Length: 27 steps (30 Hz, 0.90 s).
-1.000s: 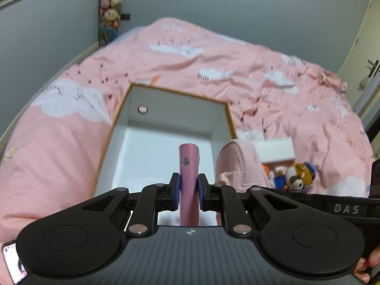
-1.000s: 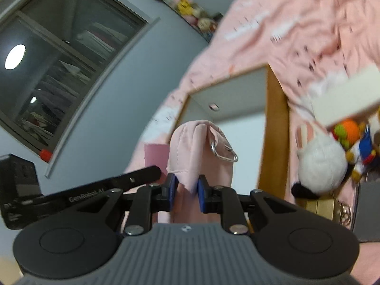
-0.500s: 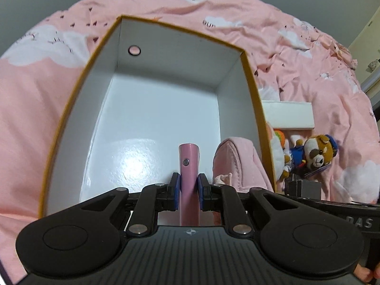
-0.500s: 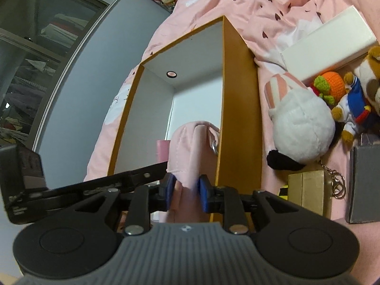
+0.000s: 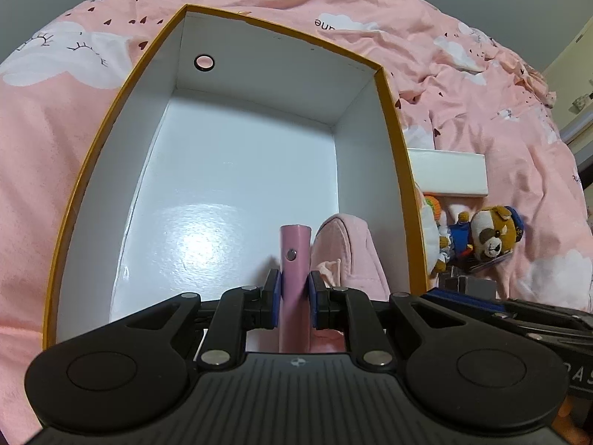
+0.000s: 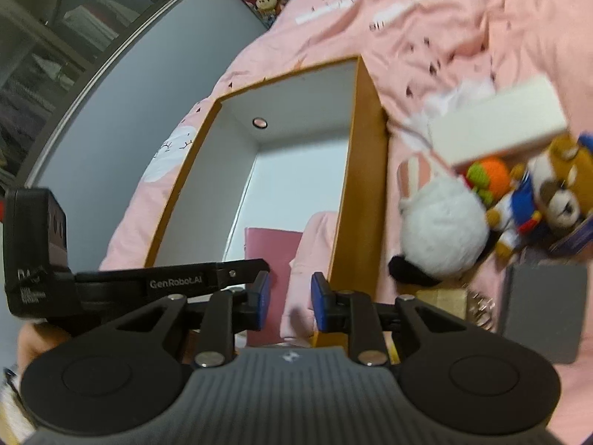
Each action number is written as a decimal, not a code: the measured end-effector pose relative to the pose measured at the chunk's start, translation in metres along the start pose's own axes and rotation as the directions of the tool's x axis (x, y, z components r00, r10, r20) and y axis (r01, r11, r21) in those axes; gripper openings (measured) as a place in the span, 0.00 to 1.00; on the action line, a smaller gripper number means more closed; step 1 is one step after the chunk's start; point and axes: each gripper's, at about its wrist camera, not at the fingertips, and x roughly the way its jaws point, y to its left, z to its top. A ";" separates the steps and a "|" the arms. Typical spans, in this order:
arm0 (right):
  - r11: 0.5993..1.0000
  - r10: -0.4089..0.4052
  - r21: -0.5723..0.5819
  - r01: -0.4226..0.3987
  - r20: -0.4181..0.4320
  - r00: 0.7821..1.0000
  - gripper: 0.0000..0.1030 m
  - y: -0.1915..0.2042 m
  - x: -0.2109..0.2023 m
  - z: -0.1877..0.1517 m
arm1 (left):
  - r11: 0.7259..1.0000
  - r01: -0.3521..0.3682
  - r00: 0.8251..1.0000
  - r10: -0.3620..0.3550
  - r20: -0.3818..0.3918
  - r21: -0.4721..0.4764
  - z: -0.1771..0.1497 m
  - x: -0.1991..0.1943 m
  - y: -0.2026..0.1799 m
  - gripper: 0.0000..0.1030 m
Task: Organize objects
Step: 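Carry the pink bag and pink tube into the box and open both tools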
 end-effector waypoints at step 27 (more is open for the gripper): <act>0.995 -0.102 -0.006 0.102 -0.025 0.994 0.31 -0.013 0.003 -0.011 | 0.985 0.138 0.988 -0.145 -0.056 -0.108 0.001 0.022 0.009 0.25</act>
